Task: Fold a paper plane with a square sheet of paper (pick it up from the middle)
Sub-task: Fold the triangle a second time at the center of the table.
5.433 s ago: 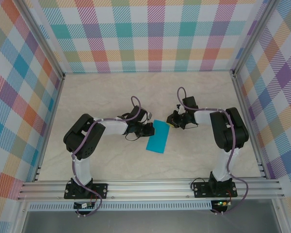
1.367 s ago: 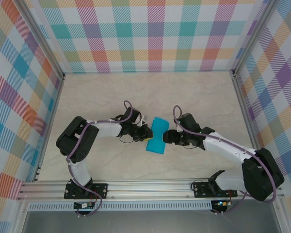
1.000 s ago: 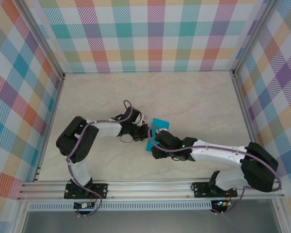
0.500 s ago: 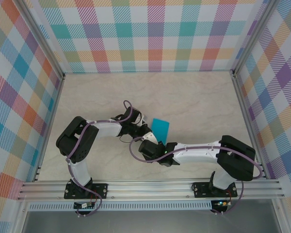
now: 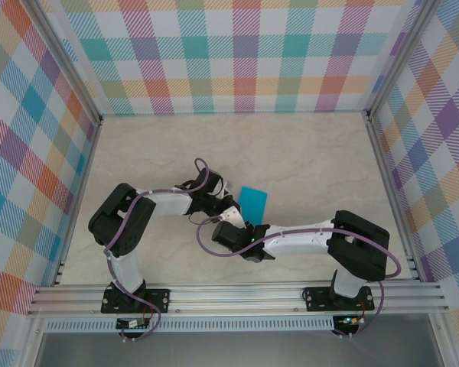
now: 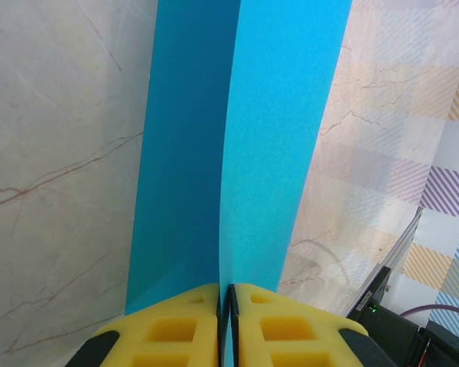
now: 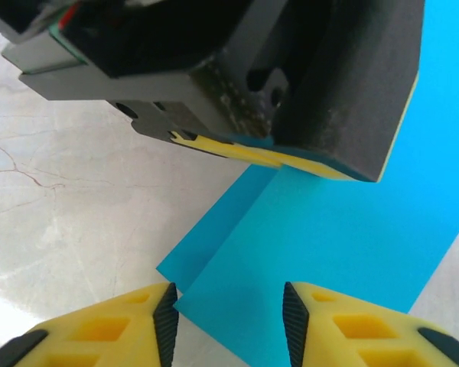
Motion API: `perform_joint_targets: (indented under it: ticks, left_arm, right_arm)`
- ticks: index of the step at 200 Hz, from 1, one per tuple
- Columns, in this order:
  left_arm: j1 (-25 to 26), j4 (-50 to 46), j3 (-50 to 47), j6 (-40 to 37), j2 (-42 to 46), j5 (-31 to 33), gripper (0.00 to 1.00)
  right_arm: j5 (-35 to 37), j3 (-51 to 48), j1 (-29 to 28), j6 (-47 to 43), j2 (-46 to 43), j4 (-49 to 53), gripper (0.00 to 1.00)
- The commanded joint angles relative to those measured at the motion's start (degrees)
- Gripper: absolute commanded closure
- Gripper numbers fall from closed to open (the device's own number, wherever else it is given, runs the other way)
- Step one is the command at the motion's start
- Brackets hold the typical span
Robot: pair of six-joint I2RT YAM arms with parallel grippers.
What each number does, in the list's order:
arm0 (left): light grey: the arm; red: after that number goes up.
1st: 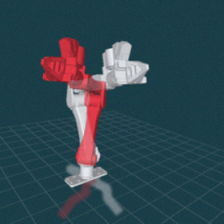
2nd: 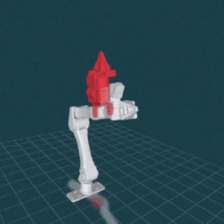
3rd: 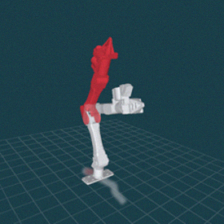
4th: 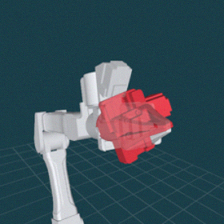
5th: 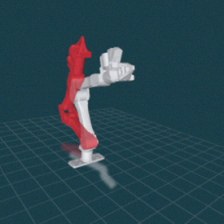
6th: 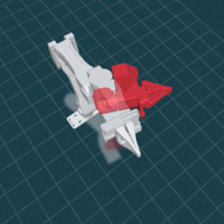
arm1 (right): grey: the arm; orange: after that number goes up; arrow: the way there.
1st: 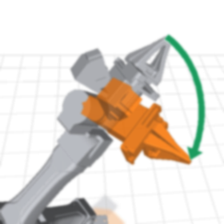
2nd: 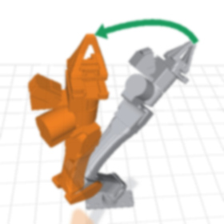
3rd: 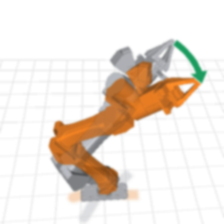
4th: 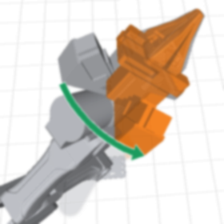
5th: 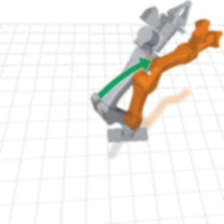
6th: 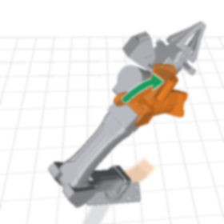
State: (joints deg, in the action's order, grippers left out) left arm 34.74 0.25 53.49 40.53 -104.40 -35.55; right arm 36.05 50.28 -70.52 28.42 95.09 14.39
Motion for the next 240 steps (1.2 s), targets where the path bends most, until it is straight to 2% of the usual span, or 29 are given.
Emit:
perform_joint_targets:
  ticks: [1, 32, 80, 105, 120, 145, 164, 187, 222, 240]
  left_arm:
    - [0.15, -0.86, 1.10, -0.11, 1.59, -0.99, 0.87]
    - [0.14, -0.95, 1.27, -0.12, 1.55, -0.89, 0.86]
    - [0.10, -0.94, 1.57, 0.05, 2.23, -0.64, 0.84]
    - [0.15, -2.11, 1.79, 0.04, 3.01, 0.91, 0.72]
    - [0.15, -2.79, 1.79, -0.01, 3.97, 2.53, 0.70]
    - [0.02, -7.33, 2.04, -0.07, 6.86, 9.29, 0.57]
    - [-0.44, -12.09, 2.12, 0.31, 9.53, 15.69, 0.40]
    - [-0.82, -13.87, 1.07, 0.56, 12.66, 19.77, 0.33]
    - [-0.82, -13.07, -0.51, -0.36, 15.18, 19.13, 0.34]
    - [-0.78, -11.75, -1.32, -0.93, 15.63, 17.20, 0.40]
  right_arm:
    - [2.01, 0.09, -0.38, 0.79, -2.36, 0.68, 0.62]
    - [1.92, -0.37, -0.32, 0.58, -3.97, 1.47, 0.76]
    - [1.23, 0.01, -0.23, 0.88, -4.08, 2.87, 0.88]
    - [0.07, -0.40, 0.03, 1.57, -4.85, 2.94, 0.92]
    - [-1.27, -1.17, 0.76, 2.15, -5.79, 2.40, 0.93]
    - [-7.17, -4.79, 3.95, 2.68, -8.74, -2.24, 0.94]
    - [-13.06, -8.09, 7.08, 2.83, -11.55, -6.18, 0.94]
    - [-21.14, -11.99, 11.69, 3.15, -14.98, -10.77, 0.94]
    - [-33.04, -16.80, 19.55, 3.61, -18.57, -16.12, 0.93]
    - [-35.20, -17.60, 22.64, 3.96, -19.24, -15.62, 0.93]
